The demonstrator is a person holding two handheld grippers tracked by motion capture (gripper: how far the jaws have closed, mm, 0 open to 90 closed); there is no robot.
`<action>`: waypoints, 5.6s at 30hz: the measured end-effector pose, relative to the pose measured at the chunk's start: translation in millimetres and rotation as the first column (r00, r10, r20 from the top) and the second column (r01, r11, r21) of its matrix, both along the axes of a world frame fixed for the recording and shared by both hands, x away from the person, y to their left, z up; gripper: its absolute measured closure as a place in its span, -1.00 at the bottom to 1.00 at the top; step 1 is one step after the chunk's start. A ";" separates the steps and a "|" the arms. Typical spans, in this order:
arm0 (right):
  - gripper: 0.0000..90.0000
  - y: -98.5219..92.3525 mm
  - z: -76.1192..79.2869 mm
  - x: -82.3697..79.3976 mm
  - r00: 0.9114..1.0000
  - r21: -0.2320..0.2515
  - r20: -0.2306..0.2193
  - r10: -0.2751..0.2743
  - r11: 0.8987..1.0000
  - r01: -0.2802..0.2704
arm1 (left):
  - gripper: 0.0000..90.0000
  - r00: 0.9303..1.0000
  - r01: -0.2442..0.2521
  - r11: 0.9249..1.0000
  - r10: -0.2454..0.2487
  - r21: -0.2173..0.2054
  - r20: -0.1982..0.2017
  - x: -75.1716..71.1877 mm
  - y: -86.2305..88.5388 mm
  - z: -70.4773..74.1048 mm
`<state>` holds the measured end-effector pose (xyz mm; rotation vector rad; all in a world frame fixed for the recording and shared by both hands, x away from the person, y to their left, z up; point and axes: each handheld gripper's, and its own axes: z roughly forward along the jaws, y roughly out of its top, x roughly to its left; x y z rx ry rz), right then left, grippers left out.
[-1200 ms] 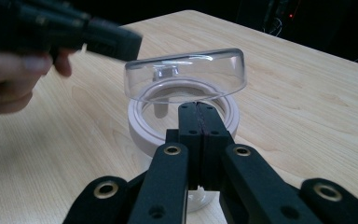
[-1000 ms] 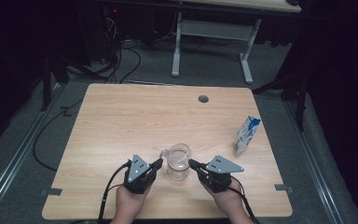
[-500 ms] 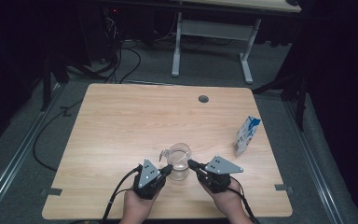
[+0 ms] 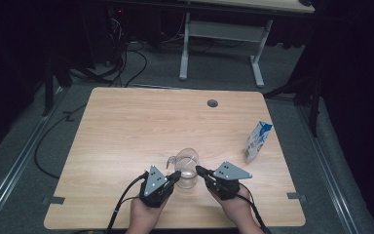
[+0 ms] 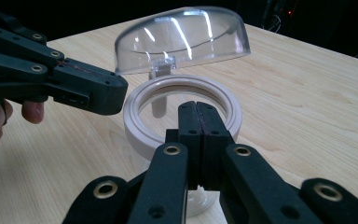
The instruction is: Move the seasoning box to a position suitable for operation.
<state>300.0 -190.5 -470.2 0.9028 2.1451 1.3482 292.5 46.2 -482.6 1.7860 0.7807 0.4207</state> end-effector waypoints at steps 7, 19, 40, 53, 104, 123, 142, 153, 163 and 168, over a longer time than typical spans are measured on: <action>1.00 -0.4 -2.5 1.8 1.000 0.003 0.004 0.002 1.000 -0.002 | 1.00 1.000 -0.012 1.000 0.012 -0.015 0.005 1.2 2.1 1.6; 1.00 0.0 -3.8 1.0 1.000 0.005 0.013 0.006 1.000 -0.006 | 1.00 0.999 -0.037 0.998 0.038 -0.051 0.016 3.0 6.5 5.6; 1.00 0.9 -2.3 -0.9 1.000 -0.003 0.023 0.005 1.000 -0.005 | 1.00 0.996 -0.081 0.996 0.082 -0.043 0.023 6.9 22.3 4.2; 0.93 -30.1 -2.8 4.6 0.996 0.018 0.002 -0.086 0.996 0.086 | 0.97 0.987 -0.159 0.987 0.160 0.030 -0.014 17.5 56.1 -12.5; 0.37 -142.5 -17.4 40.9 0.849 -0.071 0.007 -0.529 0.846 0.528 | 0.62 0.955 -0.288 0.955 0.292 0.076 -0.056 3.5 134.0 -36.9; 1.00 -148.3 -18.1 39.9 0.826 -0.091 0.020 -0.563 0.822 0.563 | 0.62 0.958 -0.275 0.959 0.279 0.074 -0.059 4.1 130.9 -37.2; 0.45 -175.3 -20.4 20.4 0.850 -0.003 -0.026 -0.526 0.851 0.526 | 0.61 0.974 -0.217 0.974 0.221 0.069 -0.057 20.0 111.6 -36.1; 0.36 -171.1 -19.6 41.2 0.845 0.007 -0.015 -0.534 0.845 0.535 | 0.61 0.958 -0.277 0.959 0.280 0.059 -0.052 4.5 133.9 -36.2; 0.76 -169.8 -18.3 46.0 0.857 -0.006 0.011 -0.515 0.857 0.515 | 0.61 0.952 -0.296 0.953 0.300 0.061 -0.058 -1.2 141.0 -37.1; 0.97 -171.8 -18.3 45.5 0.865 0.008 0.004 -0.503 0.865 0.502 | 0.60 0.953 -0.295 0.953 0.299 0.065 -0.058 -1.3 140.3 -37.6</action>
